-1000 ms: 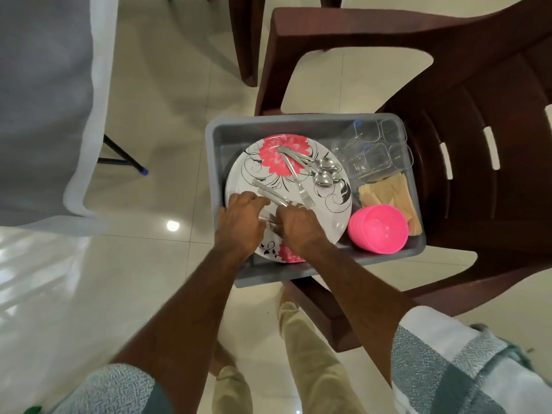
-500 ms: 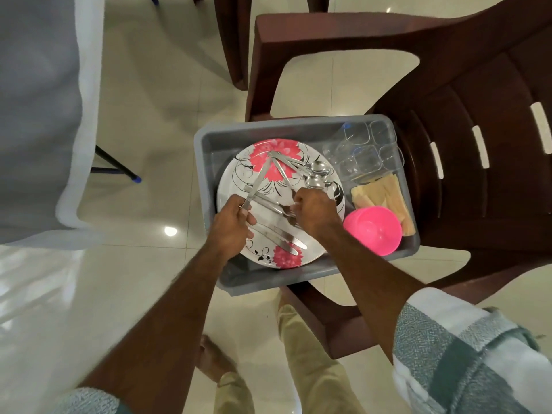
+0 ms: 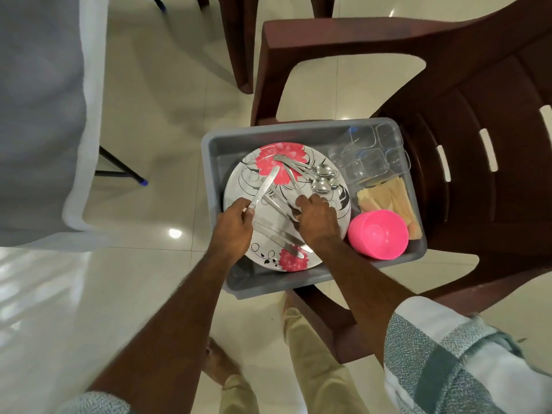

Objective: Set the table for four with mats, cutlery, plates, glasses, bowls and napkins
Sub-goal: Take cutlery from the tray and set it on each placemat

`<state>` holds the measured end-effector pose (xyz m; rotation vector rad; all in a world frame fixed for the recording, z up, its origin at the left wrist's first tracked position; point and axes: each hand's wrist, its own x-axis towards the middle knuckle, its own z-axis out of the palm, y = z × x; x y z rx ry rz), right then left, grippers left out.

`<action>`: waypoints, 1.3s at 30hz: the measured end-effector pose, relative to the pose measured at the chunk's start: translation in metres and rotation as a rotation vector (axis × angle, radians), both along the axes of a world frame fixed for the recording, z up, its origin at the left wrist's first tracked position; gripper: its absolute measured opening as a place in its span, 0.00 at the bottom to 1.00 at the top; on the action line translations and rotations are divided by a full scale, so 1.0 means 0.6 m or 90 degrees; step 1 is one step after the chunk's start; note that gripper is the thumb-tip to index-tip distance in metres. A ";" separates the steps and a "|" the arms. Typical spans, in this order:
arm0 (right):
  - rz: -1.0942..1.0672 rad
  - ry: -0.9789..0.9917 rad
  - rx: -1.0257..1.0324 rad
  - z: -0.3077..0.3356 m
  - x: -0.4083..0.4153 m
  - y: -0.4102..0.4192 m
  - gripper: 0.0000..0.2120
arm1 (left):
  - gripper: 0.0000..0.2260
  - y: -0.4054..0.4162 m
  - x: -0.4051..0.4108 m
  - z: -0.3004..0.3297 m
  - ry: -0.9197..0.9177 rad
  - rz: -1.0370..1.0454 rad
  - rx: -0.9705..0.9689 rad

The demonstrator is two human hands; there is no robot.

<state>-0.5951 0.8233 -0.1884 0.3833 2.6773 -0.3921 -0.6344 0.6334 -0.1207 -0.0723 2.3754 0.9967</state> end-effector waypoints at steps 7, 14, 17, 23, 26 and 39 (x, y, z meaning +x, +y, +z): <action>0.055 -0.043 -0.043 0.012 -0.014 0.002 0.17 | 0.08 0.008 -0.005 -0.008 0.005 -0.008 -0.015; 0.073 0.043 -0.196 0.034 -0.003 0.024 0.09 | 0.08 0.035 -0.025 0.005 0.164 -0.135 -0.061; -0.080 0.081 -0.441 0.050 -0.010 0.036 0.10 | 0.07 0.051 -0.033 0.014 0.090 -0.157 -0.087; -0.371 0.092 -0.677 0.098 -0.041 0.053 0.09 | 0.07 0.082 -0.024 0.021 -0.056 -0.019 0.044; -0.542 0.089 -0.605 0.078 -0.042 0.068 0.09 | 0.08 0.087 -0.021 0.014 -0.056 -0.002 0.029; -0.773 -0.047 -0.309 -0.002 -0.071 0.073 0.26 | 0.10 0.063 -0.021 -0.009 -0.122 0.129 0.064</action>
